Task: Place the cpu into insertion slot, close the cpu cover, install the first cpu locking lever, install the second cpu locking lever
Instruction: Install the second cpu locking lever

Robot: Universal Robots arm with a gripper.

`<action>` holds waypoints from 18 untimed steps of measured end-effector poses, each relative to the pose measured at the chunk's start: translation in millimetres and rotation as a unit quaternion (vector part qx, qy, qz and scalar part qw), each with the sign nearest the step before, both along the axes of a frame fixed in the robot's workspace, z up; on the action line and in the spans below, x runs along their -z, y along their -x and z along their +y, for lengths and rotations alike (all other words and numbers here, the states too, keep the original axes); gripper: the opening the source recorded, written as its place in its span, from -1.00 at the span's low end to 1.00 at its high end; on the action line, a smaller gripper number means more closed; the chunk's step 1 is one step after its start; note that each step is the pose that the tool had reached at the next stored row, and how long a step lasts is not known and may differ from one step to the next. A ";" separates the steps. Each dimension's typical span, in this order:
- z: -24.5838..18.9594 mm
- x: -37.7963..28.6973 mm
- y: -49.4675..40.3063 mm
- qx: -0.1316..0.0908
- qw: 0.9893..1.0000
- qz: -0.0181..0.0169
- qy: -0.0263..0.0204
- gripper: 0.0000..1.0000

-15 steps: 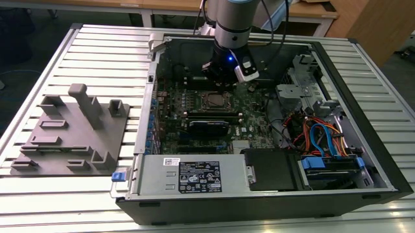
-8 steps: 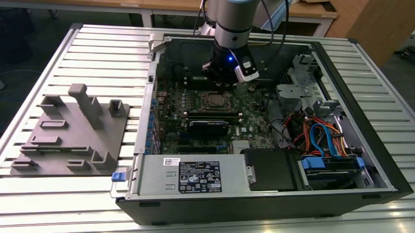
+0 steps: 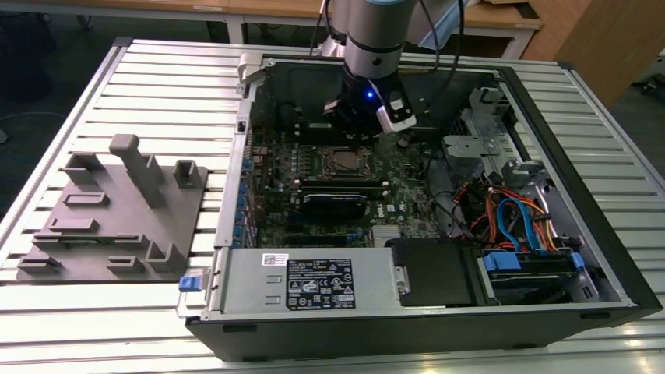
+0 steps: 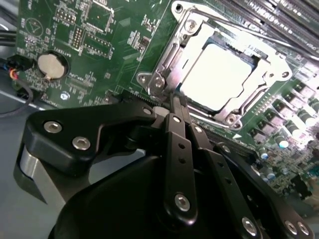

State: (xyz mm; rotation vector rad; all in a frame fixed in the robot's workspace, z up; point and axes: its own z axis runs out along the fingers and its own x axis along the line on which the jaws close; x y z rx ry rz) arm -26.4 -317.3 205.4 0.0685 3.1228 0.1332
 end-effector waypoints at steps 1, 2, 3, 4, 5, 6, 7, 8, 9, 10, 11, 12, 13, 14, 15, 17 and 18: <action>0.0 -2.0 0.0 0.000 1.000 0.000 0.000 -0.80; 0.0 -3.3 0.0 0.000 1.000 0.000 0.000 -0.80; -0.1 -3.6 0.0 0.000 1.000 0.000 0.000 -0.80; -0.4 -3.5 -0.1 0.000 1.000 0.000 0.000 -0.80; -1.0 -3.6 -0.1 0.000 1.000 0.000 0.000 -0.80; -1.9 -3.6 -0.1 0.001 1.000 0.000 0.000 -0.80; -3.2 -3.6 0.0 0.001 1.000 0.000 0.000 -0.80; -4.7 -3.7 0.0 0.001 1.000 0.000 0.000 -0.80; -6.4 -3.7 0.0 0.001 1.000 0.000 0.000 -0.80; -7.8 -3.6 -0.1 0.001 1.000 0.000 0.000 -0.80; -9.1 -3.6 0.0 0.001 1.000 0.000 0.000 -0.80; -10.0 -3.6 0.0 0.001 1.000 0.000 0.000 -0.80; -10.5 -3.7 0.0 0.001 1.000 0.000 0.000 -0.80; -10.5 -3.6 0.0 0.001 1.000 0.000 0.000 -0.80; -10.7 -3.6 0.0 0.001 1.000 0.000 0.000 -0.80; -10.8 -3.6 0.0 0.001 1.000 0.000 0.000 -0.80; -10.8 -3.6 0.0 0.001 1.000 0.000 0.000 -0.80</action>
